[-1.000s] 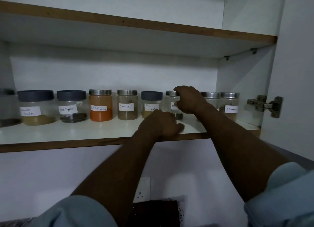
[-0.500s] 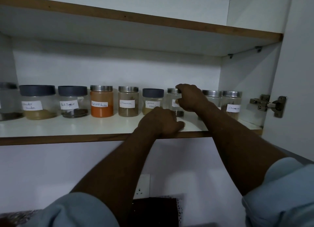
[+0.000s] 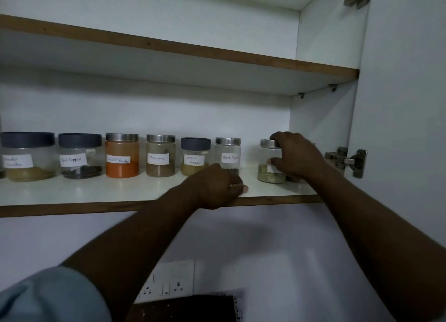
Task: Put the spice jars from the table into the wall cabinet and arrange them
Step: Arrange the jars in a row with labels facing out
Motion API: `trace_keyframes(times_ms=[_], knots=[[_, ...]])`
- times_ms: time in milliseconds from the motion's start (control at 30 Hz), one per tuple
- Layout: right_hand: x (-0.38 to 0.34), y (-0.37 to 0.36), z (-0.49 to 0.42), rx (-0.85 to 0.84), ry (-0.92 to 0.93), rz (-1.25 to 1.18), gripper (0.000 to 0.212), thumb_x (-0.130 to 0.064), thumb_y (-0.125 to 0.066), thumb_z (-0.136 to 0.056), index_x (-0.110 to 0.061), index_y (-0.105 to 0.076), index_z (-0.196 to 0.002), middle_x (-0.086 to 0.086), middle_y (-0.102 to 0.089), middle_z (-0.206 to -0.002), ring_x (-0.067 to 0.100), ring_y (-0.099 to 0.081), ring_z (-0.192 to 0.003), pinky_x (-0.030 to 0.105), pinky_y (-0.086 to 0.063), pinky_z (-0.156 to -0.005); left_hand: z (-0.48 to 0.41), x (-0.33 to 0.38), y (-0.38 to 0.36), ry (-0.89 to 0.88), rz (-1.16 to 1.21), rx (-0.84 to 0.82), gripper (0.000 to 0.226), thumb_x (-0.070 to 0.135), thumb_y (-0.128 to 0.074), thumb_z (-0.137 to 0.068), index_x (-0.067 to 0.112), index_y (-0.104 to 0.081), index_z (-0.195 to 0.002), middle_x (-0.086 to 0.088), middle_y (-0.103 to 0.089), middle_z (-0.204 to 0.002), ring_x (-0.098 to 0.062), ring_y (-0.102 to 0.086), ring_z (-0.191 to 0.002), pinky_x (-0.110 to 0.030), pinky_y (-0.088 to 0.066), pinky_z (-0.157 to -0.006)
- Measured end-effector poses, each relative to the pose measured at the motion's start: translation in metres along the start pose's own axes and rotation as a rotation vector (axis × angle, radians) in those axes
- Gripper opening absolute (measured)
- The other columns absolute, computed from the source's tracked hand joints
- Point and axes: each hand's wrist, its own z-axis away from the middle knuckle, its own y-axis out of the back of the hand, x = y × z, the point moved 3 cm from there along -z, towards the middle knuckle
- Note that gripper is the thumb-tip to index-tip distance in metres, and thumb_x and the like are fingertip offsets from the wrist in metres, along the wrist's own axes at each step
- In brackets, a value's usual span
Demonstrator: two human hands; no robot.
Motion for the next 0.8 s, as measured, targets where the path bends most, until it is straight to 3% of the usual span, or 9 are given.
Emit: trace_keyframes(times_ms=[100,167,300,433,800], knots=[[0.000,-0.018,-0.001,0.077,0.001,-0.113,0.065,-0.030,-0.080,-0.081,-0.019,-0.052,-0.139,0.004,-0.060,-0.134,0.027,-0.051,-0.123,0.041,-0.046,-0.098,-0.017,0.029,-0.010,0.005,-0.040,-0.103,0.041,0.057,-0.032,-0.104,0.034,-0.067,-0.104,-0.001,-0.067,-0.103,-0.023,-0.054,-0.102,-0.043,-0.047,-0.091],[-0.002,-0.028,-0.008,0.107,-0.003,-0.144,0.068,-0.028,-0.080,-0.081,-0.017,-0.052,-0.142,0.006,-0.058,-0.139,0.028,-0.050,-0.127,0.040,-0.042,-0.103,-0.029,0.043,-0.017,0.045,-0.105,-0.118,0.048,0.059,-0.029,-0.104,0.030,-0.066,-0.114,-0.007,-0.066,-0.121,-0.029,-0.050,-0.115,-0.048,-0.044,-0.098],[-0.008,-0.044,-0.023,0.117,0.012,-0.172,0.068,-0.028,-0.080,-0.083,-0.017,-0.051,-0.144,0.006,-0.056,-0.143,0.029,-0.046,-0.132,0.041,-0.040,-0.108,-0.037,0.050,-0.022,0.045,-0.189,-0.091,0.051,0.056,-0.027,-0.105,0.028,-0.064,-0.127,-0.009,-0.063,-0.129,-0.032,-0.050,-0.119,-0.043,-0.042,-0.100],[-0.010,-0.053,-0.034,0.113,-0.002,-0.191,0.069,-0.030,-0.081,-0.082,-0.019,-0.051,-0.144,0.005,-0.055,-0.144,0.029,-0.043,-0.134,0.042,-0.040,-0.108,-0.037,0.043,-0.025,0.042,-0.132,-0.118,0.053,0.060,-0.024,-0.104,0.032,-0.061,-0.130,-0.008,-0.062,-0.134,-0.033,-0.045,-0.124,-0.048,-0.041,-0.103],[-0.013,-0.070,-0.045,0.136,0.012,-0.208,0.070,-0.029,-0.079,-0.084,-0.021,-0.048,-0.147,0.004,-0.050,-0.149,0.028,-0.037,-0.139,0.045,-0.041,-0.107,-0.040,0.039,-0.028,0.033,-0.020,-0.037,0.052,0.059,-0.034,-0.103,0.029,-0.068,-0.128,-0.010,-0.067,-0.123,-0.024,-0.054,-0.118,-0.027,-0.034,-0.084]])
